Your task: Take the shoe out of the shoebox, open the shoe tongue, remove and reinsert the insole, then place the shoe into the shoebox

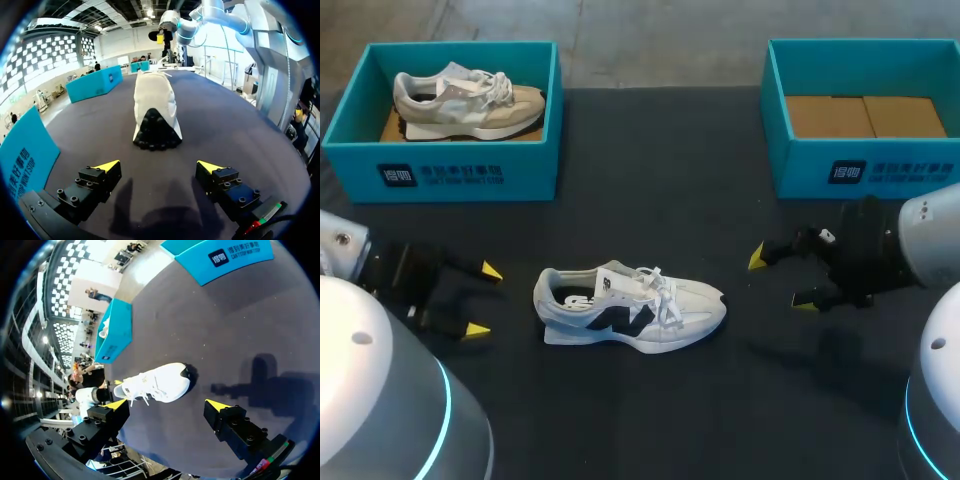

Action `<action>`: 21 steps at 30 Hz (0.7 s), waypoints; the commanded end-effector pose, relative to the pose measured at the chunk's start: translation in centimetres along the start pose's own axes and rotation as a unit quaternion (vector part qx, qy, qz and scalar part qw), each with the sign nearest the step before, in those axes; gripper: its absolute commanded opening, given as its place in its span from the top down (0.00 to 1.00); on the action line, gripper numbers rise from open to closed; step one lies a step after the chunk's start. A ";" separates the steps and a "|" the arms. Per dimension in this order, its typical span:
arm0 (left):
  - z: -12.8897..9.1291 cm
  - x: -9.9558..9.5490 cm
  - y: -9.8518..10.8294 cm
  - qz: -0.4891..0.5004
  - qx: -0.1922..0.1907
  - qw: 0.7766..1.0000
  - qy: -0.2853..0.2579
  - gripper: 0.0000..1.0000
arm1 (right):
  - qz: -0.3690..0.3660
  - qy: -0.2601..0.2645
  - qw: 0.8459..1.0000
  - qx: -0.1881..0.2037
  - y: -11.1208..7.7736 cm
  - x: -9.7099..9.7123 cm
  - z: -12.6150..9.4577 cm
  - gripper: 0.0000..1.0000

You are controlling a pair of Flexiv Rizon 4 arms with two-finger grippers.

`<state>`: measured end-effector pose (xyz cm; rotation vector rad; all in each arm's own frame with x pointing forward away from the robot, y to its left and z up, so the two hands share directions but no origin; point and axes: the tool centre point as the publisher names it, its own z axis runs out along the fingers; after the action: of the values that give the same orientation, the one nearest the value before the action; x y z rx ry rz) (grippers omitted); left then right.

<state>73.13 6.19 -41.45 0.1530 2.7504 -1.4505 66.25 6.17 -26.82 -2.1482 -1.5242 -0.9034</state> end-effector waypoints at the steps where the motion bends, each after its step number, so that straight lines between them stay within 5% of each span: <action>1: 0.6 0.0 0.7 -0.002 0.001 1.000 -0.003 0.00 | 0.001 -0.003 1.000 -0.001 -0.2 0.1 0.0 0.00; 21: 1.0 -0.2 0.7 -0.001 -0.001 1.000 -0.003 0.00 | 0.001 -0.003 1.000 -0.001 -0.2 0.1 0.0 0.00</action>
<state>73.43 5.75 -42.62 0.1474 2.7487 -1.4496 66.25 6.17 -26.83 -2.1483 -1.5241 -0.9033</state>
